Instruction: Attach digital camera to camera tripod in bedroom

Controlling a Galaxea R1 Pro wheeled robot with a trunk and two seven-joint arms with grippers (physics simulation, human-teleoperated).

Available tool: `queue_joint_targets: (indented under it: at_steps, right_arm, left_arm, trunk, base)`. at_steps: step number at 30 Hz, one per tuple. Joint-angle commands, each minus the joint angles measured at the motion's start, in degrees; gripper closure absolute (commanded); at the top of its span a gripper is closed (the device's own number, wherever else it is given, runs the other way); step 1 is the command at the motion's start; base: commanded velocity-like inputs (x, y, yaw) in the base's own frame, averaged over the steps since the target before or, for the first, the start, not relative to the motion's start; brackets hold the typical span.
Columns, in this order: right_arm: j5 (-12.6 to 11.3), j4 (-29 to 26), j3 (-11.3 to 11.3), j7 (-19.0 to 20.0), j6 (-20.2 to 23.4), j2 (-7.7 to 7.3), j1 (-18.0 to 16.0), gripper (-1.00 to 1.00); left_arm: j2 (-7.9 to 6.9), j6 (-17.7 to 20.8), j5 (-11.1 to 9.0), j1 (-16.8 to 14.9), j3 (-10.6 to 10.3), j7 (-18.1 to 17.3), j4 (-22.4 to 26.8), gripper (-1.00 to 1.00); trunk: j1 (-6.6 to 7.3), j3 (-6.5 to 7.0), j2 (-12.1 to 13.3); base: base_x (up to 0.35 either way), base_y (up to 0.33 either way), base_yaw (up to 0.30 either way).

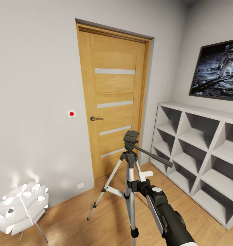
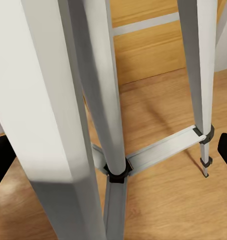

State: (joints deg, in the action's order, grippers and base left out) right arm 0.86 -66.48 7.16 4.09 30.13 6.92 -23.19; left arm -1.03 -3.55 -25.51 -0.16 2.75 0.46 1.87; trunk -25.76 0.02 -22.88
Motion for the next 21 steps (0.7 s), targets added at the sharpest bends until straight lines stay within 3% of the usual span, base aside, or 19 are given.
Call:
queue_joint_targets:
  at_steps: [1,21]
  right_arm:
    - [0.1,-0.1,0.0,0.2,0.3,0.01,0.0,-1.0]
    - [0.0,-0.1,0.0,0.5,0.2,0.02,0.0,-1.0]
  left_arm:
    - [0.0,-0.1,0.1,0.0,0.2,0.0,0.0,-1.0]
    - [-0.03,-0.1,-0.1,0.0,0.2,0.1,0.0,-1.0]
  trunk:
    - [-0.02,-0.02,0.0]
    - [-0.02,-0.02,0.0]
  base:
    - [0.0,0.0,0.0]
    - [-0.027,0.0,0.0]
